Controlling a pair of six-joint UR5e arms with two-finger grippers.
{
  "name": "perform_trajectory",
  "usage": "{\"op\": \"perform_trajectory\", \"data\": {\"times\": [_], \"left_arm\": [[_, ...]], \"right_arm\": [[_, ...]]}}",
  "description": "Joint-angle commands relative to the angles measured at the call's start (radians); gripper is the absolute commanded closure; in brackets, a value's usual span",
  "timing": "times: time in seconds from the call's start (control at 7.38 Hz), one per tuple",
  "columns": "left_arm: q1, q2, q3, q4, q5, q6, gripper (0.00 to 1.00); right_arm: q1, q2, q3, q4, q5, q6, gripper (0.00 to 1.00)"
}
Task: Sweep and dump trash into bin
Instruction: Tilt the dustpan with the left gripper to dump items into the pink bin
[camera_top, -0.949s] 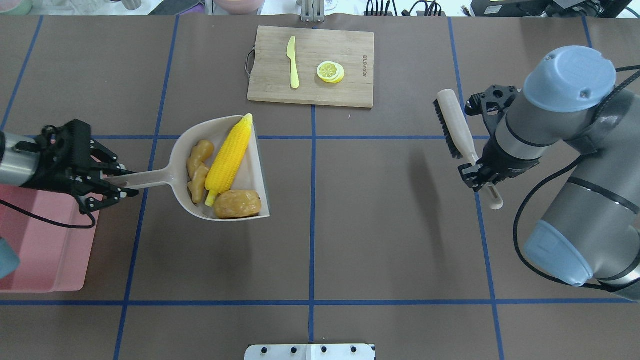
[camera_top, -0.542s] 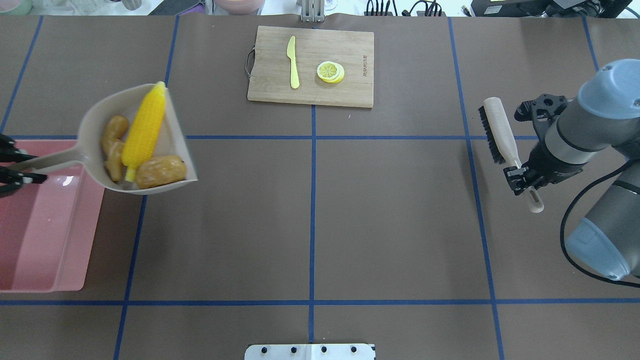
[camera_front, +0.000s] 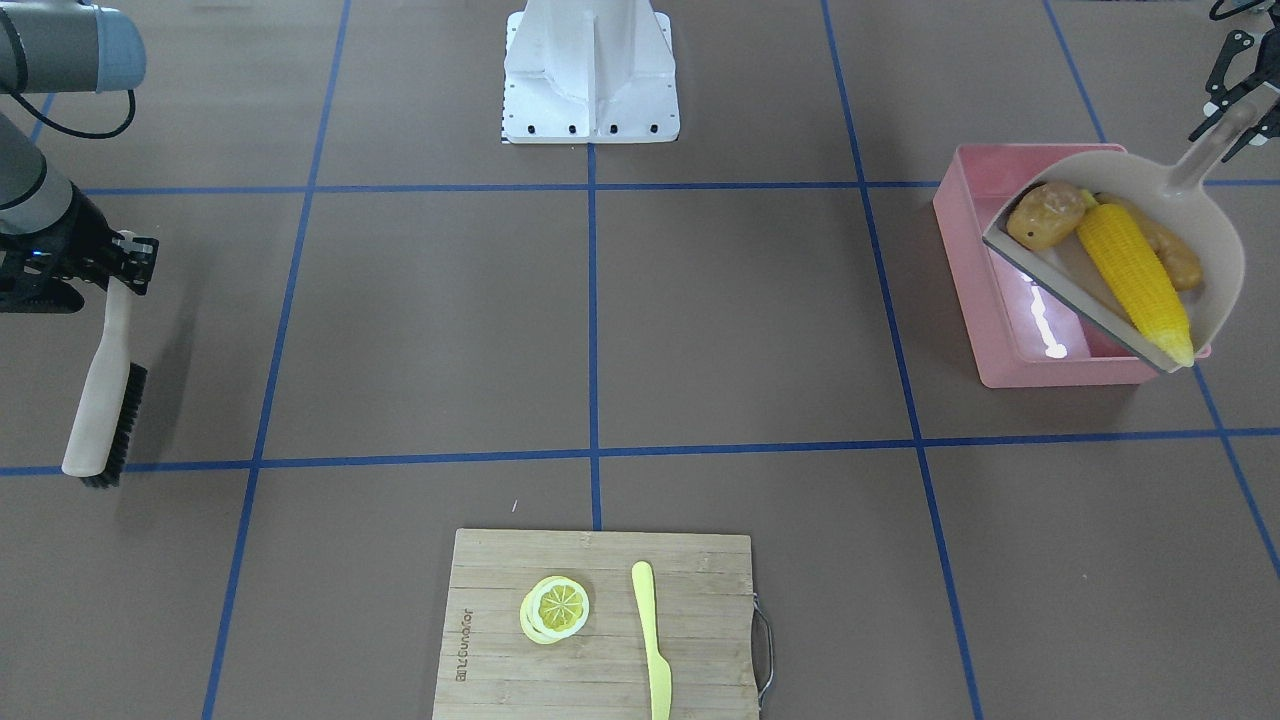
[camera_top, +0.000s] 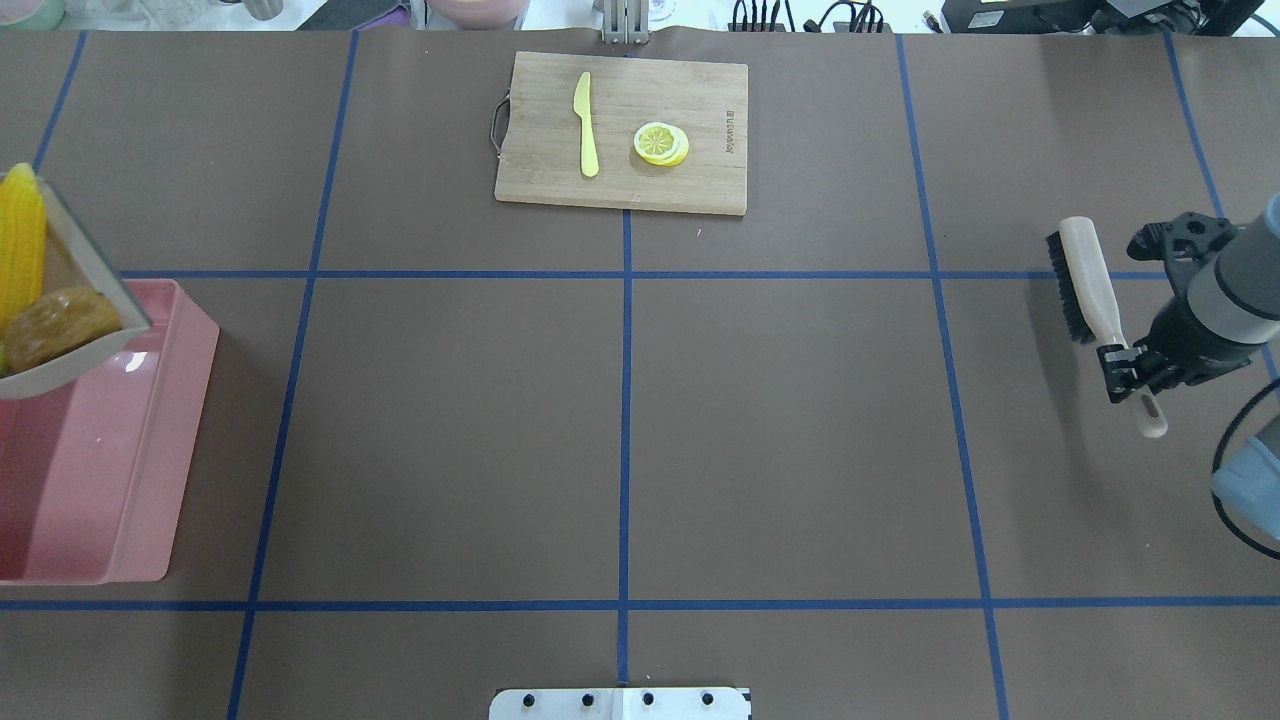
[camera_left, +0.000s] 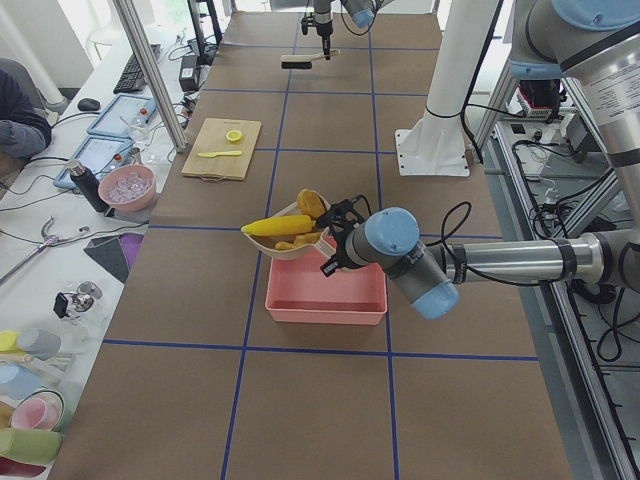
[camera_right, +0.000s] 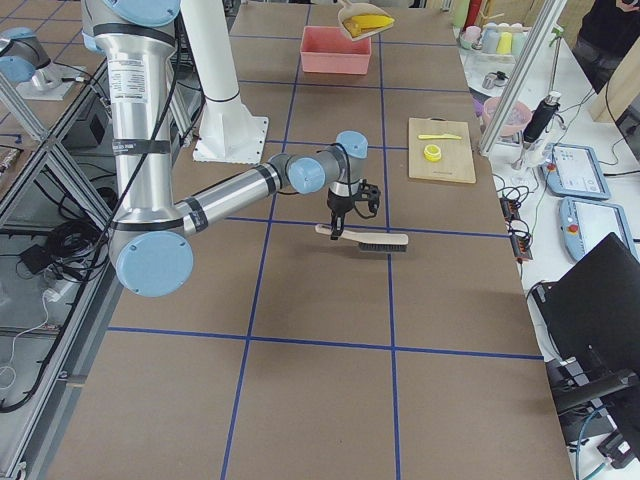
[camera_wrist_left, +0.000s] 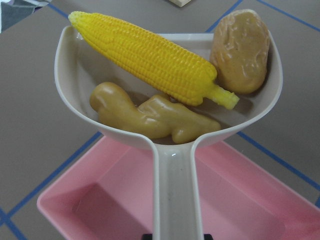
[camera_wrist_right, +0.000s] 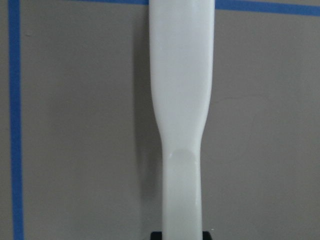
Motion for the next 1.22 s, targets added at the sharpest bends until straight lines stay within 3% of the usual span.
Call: {"op": "perform_trajectory", "data": {"times": [0.0,0.27,0.41,0.54,0.68,1.08], "left_arm": [[-0.030,0.118,0.036,0.012,-0.003,0.116,1.00],[-0.033,0.139,-0.014,0.146,0.012,0.191,1.00],[-0.039,0.144,-0.094,0.352,0.048,0.342,1.00],[-0.052,0.135,-0.173,0.566,0.125,0.500,1.00],[-0.053,0.130,-0.236,0.675,0.241,0.560,1.00],[-0.078,0.086,-0.388,0.939,0.358,0.601,1.00]], "right_arm": [[0.007,-0.120,-0.011,0.146,0.027,0.000,1.00],[0.004,-0.140,0.015,0.160,0.044,0.008,1.00],[-0.001,-0.163,0.031,0.162,0.044,0.008,1.00],[-0.009,-0.186,0.039,0.171,0.045,0.002,1.00],[-0.009,-0.221,0.038,0.212,0.041,-0.006,1.00],[-0.009,-0.266,-0.008,0.289,0.038,-0.027,1.00]]}}
